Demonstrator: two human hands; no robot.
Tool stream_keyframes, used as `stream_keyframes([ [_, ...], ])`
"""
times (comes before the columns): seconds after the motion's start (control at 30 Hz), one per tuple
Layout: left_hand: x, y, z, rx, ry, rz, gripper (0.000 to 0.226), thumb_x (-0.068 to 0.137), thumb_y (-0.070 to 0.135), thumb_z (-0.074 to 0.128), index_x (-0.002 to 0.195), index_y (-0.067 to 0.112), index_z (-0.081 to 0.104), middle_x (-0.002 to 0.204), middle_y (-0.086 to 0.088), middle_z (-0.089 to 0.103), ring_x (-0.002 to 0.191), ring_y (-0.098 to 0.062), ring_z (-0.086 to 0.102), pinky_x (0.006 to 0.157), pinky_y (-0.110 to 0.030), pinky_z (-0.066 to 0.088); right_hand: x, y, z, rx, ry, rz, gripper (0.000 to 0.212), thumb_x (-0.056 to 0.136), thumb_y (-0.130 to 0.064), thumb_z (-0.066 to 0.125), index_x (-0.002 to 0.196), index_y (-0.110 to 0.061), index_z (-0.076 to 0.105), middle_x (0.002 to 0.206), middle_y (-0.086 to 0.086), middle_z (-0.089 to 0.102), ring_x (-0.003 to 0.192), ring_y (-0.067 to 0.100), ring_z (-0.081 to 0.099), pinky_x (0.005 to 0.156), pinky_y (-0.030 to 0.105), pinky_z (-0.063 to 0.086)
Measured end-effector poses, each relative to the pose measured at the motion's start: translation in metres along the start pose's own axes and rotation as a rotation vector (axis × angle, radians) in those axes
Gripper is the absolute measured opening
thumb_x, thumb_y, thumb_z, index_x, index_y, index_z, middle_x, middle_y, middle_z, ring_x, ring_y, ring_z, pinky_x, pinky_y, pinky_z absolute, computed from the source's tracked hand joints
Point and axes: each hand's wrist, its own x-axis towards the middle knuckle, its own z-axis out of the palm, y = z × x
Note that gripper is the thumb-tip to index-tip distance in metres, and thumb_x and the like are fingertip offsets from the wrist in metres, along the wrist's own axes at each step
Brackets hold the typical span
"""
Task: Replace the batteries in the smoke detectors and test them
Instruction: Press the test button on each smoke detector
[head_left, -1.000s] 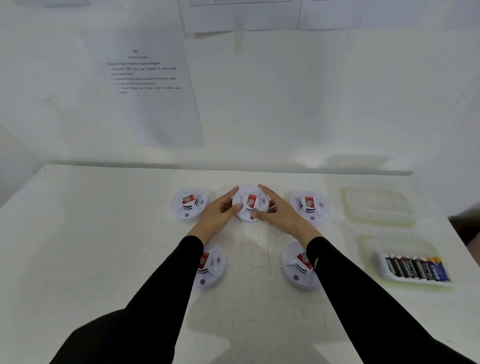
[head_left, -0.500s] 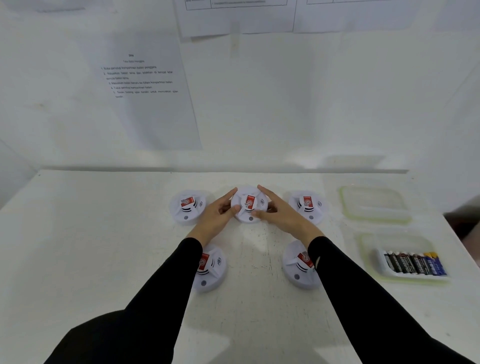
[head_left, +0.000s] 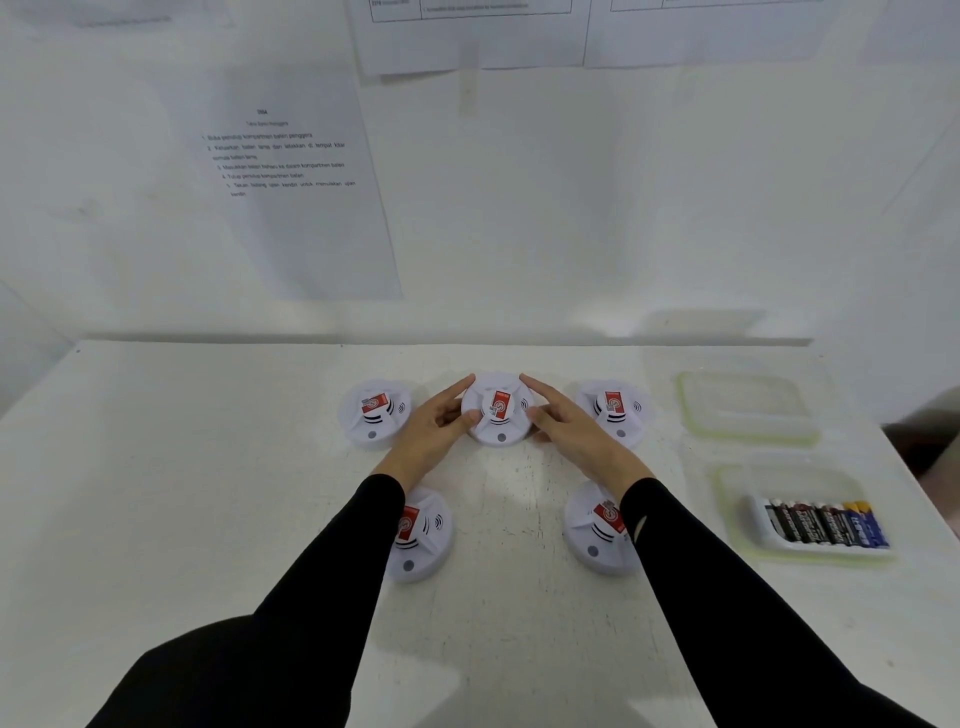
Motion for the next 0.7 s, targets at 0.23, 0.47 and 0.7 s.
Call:
stream_keyframes([
  [0.23,-0.0029,0.0030,0.0010,-0.021,0.015,-0.008,0.053,0.095,0.017,0.066,0.144,0.028,0.050,0.124,-0.004,0.069,0.113,-0.009,0.063,0.087,-0.009,0.048,-0.0011,0.0000,0.0008,0.011,0.005,-0.002,0.044,0.103,-0.017,0.041,0.143,-0.035,0.039,0.094,0.004,0.057,0.085,0.012,0.056,0.091,0.024,0.049],
  [0.47,-0.0047,0.0063,0.0009,-0.024,0.016,-0.019,0.053,0.095,0.018,0.066,0.144,0.029,0.050,0.123,0.001,0.069,0.112,-0.004,0.063,0.090,-0.011,0.047,-0.0014,-0.0016,0.0003,0.011,-0.001,0.001,0.044,0.103,-0.019,0.042,0.144,-0.035,0.039,0.096,0.006,0.057,0.091,0.012,0.056,0.096,0.026,0.048],
  [0.7,-0.0063,0.0085,0.0017,-0.016,0.019,-0.019,0.053,0.095,0.016,0.065,0.145,0.027,0.049,0.121,-0.002,0.070,0.107,0.001,0.063,0.083,-0.004,0.046,-0.0015,-0.0015,0.0001,0.013,0.003,0.003,0.044,0.103,-0.020,0.042,0.143,-0.037,0.039,0.098,0.007,0.058,0.095,0.014,0.057,0.100,0.029,0.047],
])
